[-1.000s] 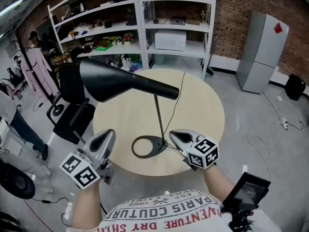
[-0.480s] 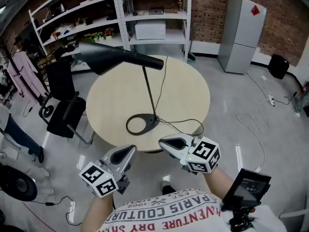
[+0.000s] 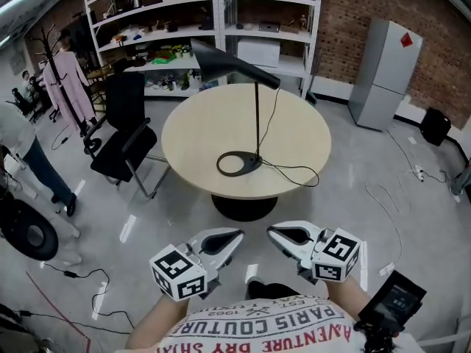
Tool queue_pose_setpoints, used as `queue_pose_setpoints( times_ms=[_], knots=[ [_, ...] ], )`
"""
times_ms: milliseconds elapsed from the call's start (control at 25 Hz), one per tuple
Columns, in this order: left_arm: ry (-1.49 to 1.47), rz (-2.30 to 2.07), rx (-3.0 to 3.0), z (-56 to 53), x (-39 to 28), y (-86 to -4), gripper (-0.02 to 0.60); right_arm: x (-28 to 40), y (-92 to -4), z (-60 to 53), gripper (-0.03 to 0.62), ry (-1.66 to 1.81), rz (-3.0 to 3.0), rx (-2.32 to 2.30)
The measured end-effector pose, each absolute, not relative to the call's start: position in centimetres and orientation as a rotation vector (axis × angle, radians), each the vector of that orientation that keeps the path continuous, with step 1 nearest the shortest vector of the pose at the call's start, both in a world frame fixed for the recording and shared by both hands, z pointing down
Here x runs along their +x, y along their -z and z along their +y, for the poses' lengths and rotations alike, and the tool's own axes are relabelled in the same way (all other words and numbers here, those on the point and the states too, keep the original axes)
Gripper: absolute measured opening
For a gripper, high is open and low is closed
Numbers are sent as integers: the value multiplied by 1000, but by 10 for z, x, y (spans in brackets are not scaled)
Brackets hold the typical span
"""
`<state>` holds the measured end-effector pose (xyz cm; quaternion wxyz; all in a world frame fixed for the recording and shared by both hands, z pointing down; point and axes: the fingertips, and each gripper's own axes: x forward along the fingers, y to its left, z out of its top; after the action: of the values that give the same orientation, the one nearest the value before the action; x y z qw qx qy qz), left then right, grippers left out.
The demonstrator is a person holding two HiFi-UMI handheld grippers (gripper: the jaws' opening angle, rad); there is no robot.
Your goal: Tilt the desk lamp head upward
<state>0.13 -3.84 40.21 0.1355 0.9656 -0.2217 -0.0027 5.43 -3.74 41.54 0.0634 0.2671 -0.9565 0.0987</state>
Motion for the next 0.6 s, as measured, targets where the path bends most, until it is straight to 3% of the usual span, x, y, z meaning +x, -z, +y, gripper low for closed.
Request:
queue_pose_setpoints(
  times_ms=[600],
  knots=[
    [45,-674,2810,56,9,-355,2,65,-369,54,6,-226,-2926,788]
  ],
)
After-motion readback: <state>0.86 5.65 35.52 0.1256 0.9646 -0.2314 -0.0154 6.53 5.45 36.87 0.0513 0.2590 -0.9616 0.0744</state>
